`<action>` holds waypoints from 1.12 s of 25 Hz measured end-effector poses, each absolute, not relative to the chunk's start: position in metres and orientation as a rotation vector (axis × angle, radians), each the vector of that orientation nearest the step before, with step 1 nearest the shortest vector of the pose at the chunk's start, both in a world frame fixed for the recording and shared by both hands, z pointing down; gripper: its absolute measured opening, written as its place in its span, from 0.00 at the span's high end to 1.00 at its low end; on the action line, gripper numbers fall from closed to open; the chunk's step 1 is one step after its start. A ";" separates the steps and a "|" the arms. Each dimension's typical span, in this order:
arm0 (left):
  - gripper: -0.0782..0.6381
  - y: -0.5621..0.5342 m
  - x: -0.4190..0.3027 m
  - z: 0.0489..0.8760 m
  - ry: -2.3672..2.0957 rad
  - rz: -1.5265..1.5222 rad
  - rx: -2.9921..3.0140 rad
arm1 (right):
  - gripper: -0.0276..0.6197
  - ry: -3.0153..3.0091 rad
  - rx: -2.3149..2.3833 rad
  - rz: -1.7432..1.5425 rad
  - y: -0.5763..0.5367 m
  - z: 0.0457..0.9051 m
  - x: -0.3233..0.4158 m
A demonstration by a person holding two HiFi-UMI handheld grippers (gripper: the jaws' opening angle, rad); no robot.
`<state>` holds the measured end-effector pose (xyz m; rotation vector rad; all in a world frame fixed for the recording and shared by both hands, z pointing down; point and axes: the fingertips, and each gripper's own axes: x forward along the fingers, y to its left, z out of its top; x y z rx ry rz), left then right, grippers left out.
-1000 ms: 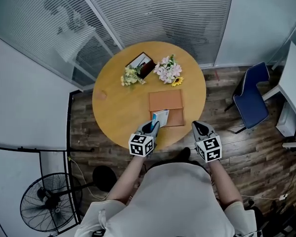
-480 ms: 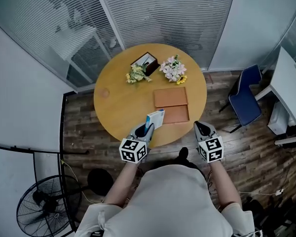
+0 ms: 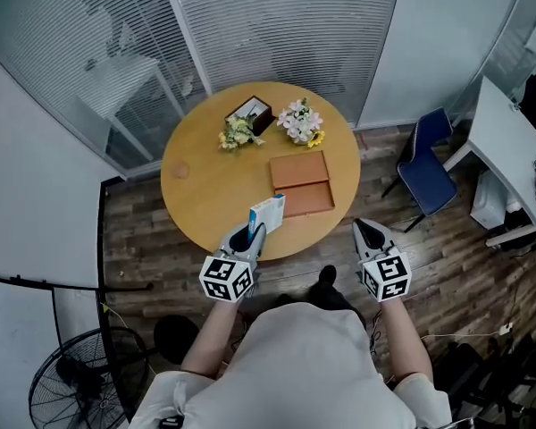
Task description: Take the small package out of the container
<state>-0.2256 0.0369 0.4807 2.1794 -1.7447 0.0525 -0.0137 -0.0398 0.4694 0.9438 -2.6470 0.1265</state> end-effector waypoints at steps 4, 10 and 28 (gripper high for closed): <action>0.78 0.047 -0.217 0.468 -1.752 0.042 2.209 | 0.95 -2.667 0.971 0.128 -0.024 0.455 0.000; 0.79 0.052 -0.208 0.449 -1.814 0.002 2.199 | 0.95 -2.708 0.928 0.101 -0.026 0.440 0.012; 0.79 0.049 -0.171 0.430 -1.926 -0.024 2.132 | 0.95 -2.779 0.826 0.011 -0.050 0.419 0.048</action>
